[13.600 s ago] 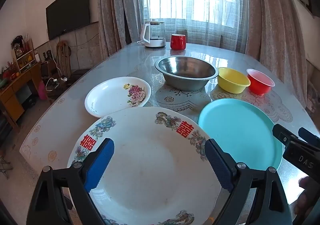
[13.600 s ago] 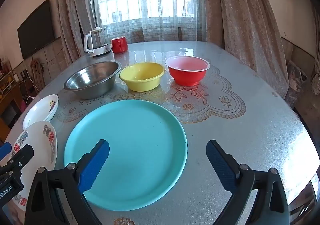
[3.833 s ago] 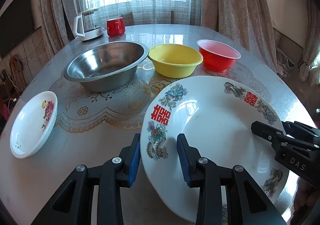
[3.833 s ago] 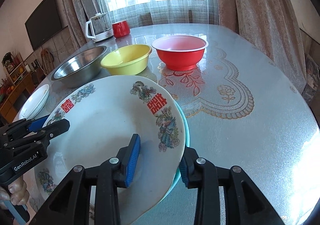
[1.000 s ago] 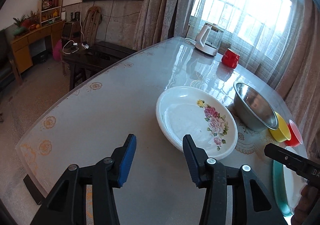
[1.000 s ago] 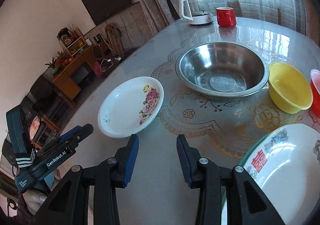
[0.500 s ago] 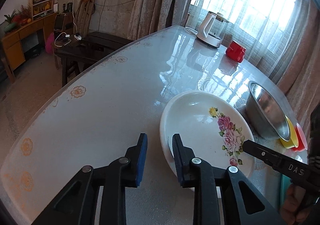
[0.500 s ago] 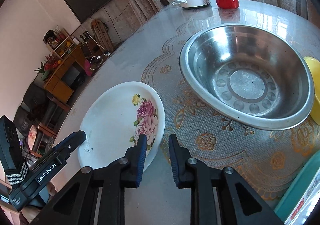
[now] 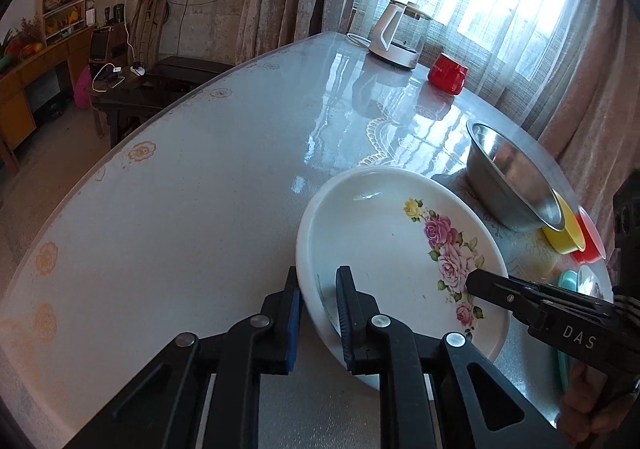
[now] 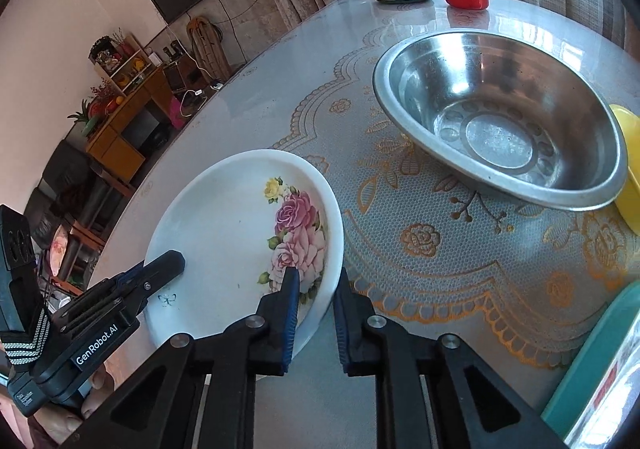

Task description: Organize plates and bowls

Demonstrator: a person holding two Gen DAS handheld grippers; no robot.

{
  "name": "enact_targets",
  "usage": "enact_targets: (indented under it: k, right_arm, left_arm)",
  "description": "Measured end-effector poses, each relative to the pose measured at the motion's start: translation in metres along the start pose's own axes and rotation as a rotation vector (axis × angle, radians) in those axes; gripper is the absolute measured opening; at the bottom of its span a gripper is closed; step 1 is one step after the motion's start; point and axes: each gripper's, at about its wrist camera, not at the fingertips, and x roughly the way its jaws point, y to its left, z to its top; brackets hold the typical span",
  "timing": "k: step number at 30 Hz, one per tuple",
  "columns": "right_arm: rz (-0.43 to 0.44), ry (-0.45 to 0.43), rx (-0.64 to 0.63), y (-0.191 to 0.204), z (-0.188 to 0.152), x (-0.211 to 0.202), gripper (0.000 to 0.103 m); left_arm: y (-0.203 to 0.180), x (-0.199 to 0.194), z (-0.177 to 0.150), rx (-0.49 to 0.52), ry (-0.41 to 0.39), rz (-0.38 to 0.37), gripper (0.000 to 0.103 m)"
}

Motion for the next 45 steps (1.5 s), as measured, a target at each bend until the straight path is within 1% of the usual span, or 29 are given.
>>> enact_targets:
  k: [3, 6, 9, 12, 15, 16, 18, 20, 23, 30, 34, 38, 42, 45]
  right_arm:
    - [-0.005, -0.002, -0.031, 0.002, -0.014, -0.01, 0.018]
    - [0.011, -0.013, -0.042, 0.0, -0.022, -0.015, 0.019]
    - [0.034, -0.029, -0.031, -0.002, -0.025, -0.017, 0.019]
    - [0.044, -0.038, -0.025, -0.005, -0.024, -0.017, 0.019]
    - [0.031, -0.049, -0.036, -0.007, -0.028, -0.02, 0.019]
    - [0.026, -0.049, -0.036, -0.006, -0.029, -0.02, 0.019]
    - [0.024, -0.05, -0.032, -0.001, -0.032, -0.021, 0.019]
    - [0.018, -0.05, -0.033, 0.001, -0.036, -0.022, 0.019]
    - [0.003, -0.049, -0.056, 0.006, -0.04, -0.027, 0.019]
    - [0.006, -0.072, -0.073, 0.005, -0.051, -0.044, 0.018]
    - [0.005, -0.097, -0.068, 0.003, -0.054, -0.058, 0.017]
    - [0.022, -0.122, -0.052, -0.002, -0.058, -0.072, 0.017]
    - [0.021, -0.161, -0.026, -0.013, -0.064, -0.093, 0.017]
    - [0.024, -0.188, 0.021, -0.026, -0.068, -0.112, 0.017]
  left_arm:
    - [0.0, -0.01, -0.014, 0.004, 0.005, -0.034, 0.018]
    - [0.001, -0.015, -0.021, 0.02, -0.013, -0.051, 0.019]
    - [0.004, -0.013, -0.019, 0.005, -0.022, -0.054, 0.024]
    - [0.006, -0.01, -0.014, -0.003, -0.032, -0.042, 0.024]
    - [0.004, -0.008, -0.013, 0.005, -0.039, -0.036, 0.023]
    - [0.003, -0.008, -0.014, 0.005, -0.039, -0.05, 0.018]
    - [0.001, -0.01, -0.019, 0.01, -0.044, -0.051, 0.016]
    - [-0.001, -0.013, -0.023, 0.023, -0.047, -0.053, 0.016]
    - [-0.001, -0.019, -0.03, 0.009, -0.037, -0.07, 0.016]
    - [-0.007, -0.037, -0.044, 0.006, -0.043, -0.117, 0.016]
    - [-0.016, -0.048, -0.047, 0.022, -0.06, -0.132, 0.016]
    - [-0.026, -0.06, -0.045, 0.031, -0.077, -0.169, 0.016]
    - [-0.048, -0.072, -0.042, 0.06, -0.106, -0.196, 0.016]
    - [-0.07, -0.08, -0.039, 0.096, -0.125, -0.227, 0.016]
